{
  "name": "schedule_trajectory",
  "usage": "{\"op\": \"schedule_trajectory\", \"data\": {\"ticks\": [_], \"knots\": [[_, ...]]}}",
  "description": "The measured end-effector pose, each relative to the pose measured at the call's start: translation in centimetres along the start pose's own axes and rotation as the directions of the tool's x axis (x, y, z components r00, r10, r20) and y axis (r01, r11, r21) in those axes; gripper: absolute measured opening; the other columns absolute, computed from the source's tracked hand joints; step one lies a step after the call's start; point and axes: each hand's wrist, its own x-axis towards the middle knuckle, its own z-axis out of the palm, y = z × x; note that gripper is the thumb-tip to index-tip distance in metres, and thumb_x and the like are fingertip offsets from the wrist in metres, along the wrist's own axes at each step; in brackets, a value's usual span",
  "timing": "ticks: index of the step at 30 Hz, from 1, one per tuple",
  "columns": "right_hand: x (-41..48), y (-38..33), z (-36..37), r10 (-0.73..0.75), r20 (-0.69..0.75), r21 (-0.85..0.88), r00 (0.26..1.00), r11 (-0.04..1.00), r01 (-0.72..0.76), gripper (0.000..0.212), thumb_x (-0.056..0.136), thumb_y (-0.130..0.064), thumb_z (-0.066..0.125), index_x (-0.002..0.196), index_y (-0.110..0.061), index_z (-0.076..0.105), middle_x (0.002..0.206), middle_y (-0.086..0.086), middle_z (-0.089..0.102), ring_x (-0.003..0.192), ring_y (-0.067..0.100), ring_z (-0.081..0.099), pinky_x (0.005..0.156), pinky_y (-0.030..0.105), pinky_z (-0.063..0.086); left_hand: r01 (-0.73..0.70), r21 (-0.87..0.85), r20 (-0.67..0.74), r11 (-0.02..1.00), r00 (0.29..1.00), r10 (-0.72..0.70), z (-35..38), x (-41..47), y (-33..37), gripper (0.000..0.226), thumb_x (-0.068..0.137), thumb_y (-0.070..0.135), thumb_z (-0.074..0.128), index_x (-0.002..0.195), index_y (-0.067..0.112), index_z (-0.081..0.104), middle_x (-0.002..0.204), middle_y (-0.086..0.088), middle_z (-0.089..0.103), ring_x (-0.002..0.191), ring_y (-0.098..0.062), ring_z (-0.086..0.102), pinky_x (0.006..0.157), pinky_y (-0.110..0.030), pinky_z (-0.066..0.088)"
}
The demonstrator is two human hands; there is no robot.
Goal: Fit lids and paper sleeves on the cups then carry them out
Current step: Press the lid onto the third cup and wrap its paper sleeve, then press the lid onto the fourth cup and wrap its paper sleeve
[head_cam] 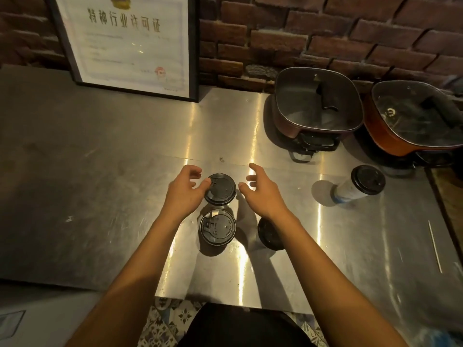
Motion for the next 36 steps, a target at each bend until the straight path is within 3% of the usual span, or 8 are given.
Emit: {"op": "schedule_trajectory", "data": {"ticks": [6,9,16,19,23,30,33,36], "knots": [[-0.9,2.2,-5.1,-0.045,-0.113,0.04,0.993,0.998,0.05,0.064,0.099,-0.031,0.064,0.156,-0.028,0.033,0.148,0.004,0.054,0.134,0.023,0.053,0.102,0.034,0.044,-0.208,0.004,-0.015,0.978,0.978,0.208,2.8,-1.7,5.5,0.034,0.097,0.031,0.066,0.128,0.02,0.06,0.13,0.003,0.064,0.117,-0.016,0.061,0.1,-0.034,0.052],[-1.5,4.3,-8.6,-0.069,-0.194,0.049,0.978,0.996,0.08,0.062,0.098,-0.03,0.065,0.154,-0.027,0.038,0.146,0.004,0.056,0.132,0.023,0.054,0.11,0.042,0.046,-0.284,-0.04,-0.005,0.958,0.959,0.284,6.1,-2.5,8.6,0.03,0.096,0.033,0.067,0.124,0.022,0.063,0.125,0.004,0.068,0.114,-0.015,0.065,0.099,-0.037,0.055],[-1.7,10.6,-18.2,-0.014,-0.399,0.059,0.917,0.997,0.041,0.055,0.096,-0.025,0.066,0.148,-0.029,0.048,0.145,-0.001,0.058,0.128,0.017,0.056,0.108,0.039,0.048,-0.312,-0.142,0.045,0.939,0.946,0.321,16.6,-4.8,14.8,0.018,0.098,0.03,0.064,0.112,0.021,0.07,0.108,0.009,0.07,0.099,-0.001,0.065,0.084,-0.016,0.05],[-1.8,13.9,-22.2,0.01,-0.474,0.065,0.881,0.998,0.023,0.053,0.097,-0.024,0.065,0.148,-0.026,0.051,0.143,0.0,0.058,0.12,0.013,0.056,0.104,0.036,0.048,-0.246,-0.19,0.084,0.951,0.961,0.265,22.0,-5.2,16.6,0.021,0.1,0.037,0.059,0.109,0.022,0.071,0.108,0.005,0.072,0.105,-0.014,0.066,0.094,-0.033,0.056],[-1.5,18.1,-25.9,0.098,-0.483,0.109,0.87,0.993,-0.052,0.055,0.101,-0.024,0.061,0.153,-0.023,0.045,0.159,0.003,0.044,0.145,0.022,0.042,0.116,0.04,0.037,-0.109,-0.234,0.148,0.966,0.978,0.147,28.0,-5.1,17.9,0.028,0.101,0.048,0.052,0.106,0.026,0.068,0.109,0.005,0.07,0.109,-0.021,0.066,0.1,-0.046,0.055],[1.4,22.5,-28.4,0.302,-0.262,0.344,0.917,0.917,-0.204,0.063,0.102,-0.032,0.057,0.159,-0.025,0.031,0.166,0.005,0.033,0.149,0.031,0.037,0.117,0.055,0.038,0.152,-0.232,0.22,0.961,0.97,-0.101,34.2,-3.7,19.2,0.048,0.104,0.048,0.047,0.145,0.022,0.051,0.149,-0.005,0.052,0.124,-0.03,0.06,0.096,-0.043,0.055],[2.0,22.8,-28.6,0.308,-0.196,0.395,0.931,0.894,-0.212,0.058,0.103,-0.031,0.056,0.157,-0.022,0.036,0.162,0.006,0.04,0.146,0.031,0.042,0.116,0.053,0.041,0.223,-0.241,0.264,0.944,0.952,-0.158,35.1,-3.4,18.8,0.057,0.101,0.051,0.053,0.15,0.023,0.047,0.155,-0.006,0.048,0.133,-0.034,0.055,0.1,-0.043,0.052],[1.8,23.0,-28.4,0.257,-0.169,0.367,0.951,0.912,-0.182,0.046,0.103,-0.028,0.057,0.148,-0.017,0.052,0.15,0.006,0.055,0.135,0.029,0.054,0.112,0.048,0.046,0.264,-0.3,0.287,0.917,0.941,-0.177,35.5,-3.7,18.2,0.055,0.1,0.048,0.056,0.148,0.022,0.048,0.15,-0.007,0.054,0.122,-0.033,0.063,0.1,-0.042,0.056]]}}
